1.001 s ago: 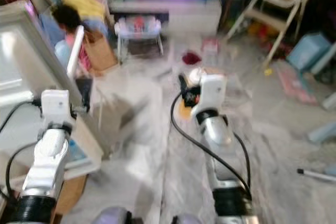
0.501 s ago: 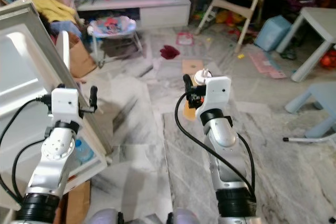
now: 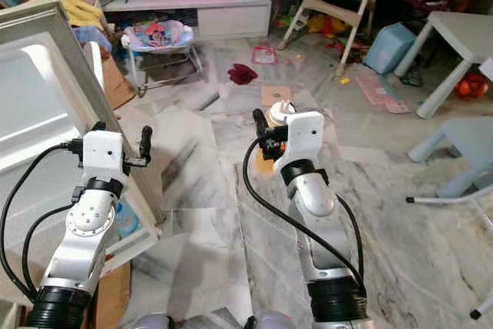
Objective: Restocking fridge
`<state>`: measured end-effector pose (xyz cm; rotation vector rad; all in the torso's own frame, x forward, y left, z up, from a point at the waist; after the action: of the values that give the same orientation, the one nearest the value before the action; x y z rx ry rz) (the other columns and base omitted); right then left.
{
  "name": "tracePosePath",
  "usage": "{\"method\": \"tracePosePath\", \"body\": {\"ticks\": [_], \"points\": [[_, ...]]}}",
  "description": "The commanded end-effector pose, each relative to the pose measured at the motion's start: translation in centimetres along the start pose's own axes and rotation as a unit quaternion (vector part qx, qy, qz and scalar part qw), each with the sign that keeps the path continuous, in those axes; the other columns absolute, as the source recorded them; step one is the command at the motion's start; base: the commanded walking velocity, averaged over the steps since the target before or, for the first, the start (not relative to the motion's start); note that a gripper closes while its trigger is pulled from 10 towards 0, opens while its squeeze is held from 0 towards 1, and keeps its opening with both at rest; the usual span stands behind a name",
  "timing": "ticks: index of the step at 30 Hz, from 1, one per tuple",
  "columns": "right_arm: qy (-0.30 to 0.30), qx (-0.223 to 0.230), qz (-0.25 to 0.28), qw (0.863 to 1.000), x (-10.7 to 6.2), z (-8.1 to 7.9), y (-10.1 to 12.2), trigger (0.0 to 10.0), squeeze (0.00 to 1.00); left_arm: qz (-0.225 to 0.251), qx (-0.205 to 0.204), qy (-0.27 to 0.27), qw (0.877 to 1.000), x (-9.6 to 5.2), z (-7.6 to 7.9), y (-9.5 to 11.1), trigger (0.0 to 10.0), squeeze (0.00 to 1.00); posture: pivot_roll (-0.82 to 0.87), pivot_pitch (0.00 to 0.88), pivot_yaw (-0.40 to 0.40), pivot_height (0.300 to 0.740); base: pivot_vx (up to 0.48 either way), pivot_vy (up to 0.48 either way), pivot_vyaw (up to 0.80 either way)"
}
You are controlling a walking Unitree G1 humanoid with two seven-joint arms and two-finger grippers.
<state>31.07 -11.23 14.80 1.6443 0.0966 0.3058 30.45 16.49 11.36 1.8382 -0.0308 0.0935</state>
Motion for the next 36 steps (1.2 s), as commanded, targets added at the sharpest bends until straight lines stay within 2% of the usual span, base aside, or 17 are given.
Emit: {"method": "tracePosePath", "body": {"ticks": [1, 6, 11, 31, 36], "points": [[-0.003, -0.005, 0.010, 1.000, 0.1, 0.2, 0.6, 10.0, 0.00, -0.026, 0.012, 0.062, 0.998, -0.3, -3.3, -1.1, 10.0, 0.00, 0.04, 0.024, -0.023, 0.740, 0.000, 0.000, 0.80], [-0.003, -0.003, 0.009, 1.000, 0.1, 0.2, 0.5, 10.0, 0.00, -0.014, 0.021, 0.048, 0.999, -0.4, -2.7, -0.7, 10.0, 0.00, 0.05, 0.024, -0.024, 0.740, 0.000, 0.000, 0.66], [-0.007, -0.001, 0.009, 1.000, 0.3, 0.4, 0.5, 10.0, 0.00, -0.013, 0.021, 0.039, 0.999, -0.5, -2.2, -0.5, 10.0, 0.00, 0.05, 0.023, -0.023, 0.740, -0.100, 0.000, 0.00], [-0.010, -0.008, 0.010, 1.000, 0.5, 0.5, 0.5, 10.0, 0.00, -0.008, 0.010, 0.006, 1.000, -0.7, -1.3, -0.1, 10.0, 0.00, 0.05, 0.021, -0.023, 0.740, -0.310, 0.000, 0.00], [-0.010, -0.008, 0.010, 1.000, 0.6, 0.4, 0.4, 10.0, 0.00, -0.006, 0.006, -0.006, 1.000, -0.9, -1.1, -0.1, 10.0, 0.00, 0.06, 0.021, -0.022, 0.740, 0.000, 0.000, 0.00]]}}
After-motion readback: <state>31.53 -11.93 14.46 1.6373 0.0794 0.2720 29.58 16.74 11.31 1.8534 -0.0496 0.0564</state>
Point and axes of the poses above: a point about 5 cm out from each wrist's last joint towards the gripper, its own x axis pointing out of the wrist towards the gripper, its own y axis along the axis of the wrist's last joint, z = x × y, the point moved 2 cm from there along x, pointing out of the wrist towards the gripper, and after that the axes turned 2 degrees about x, right-handed, at the moved point
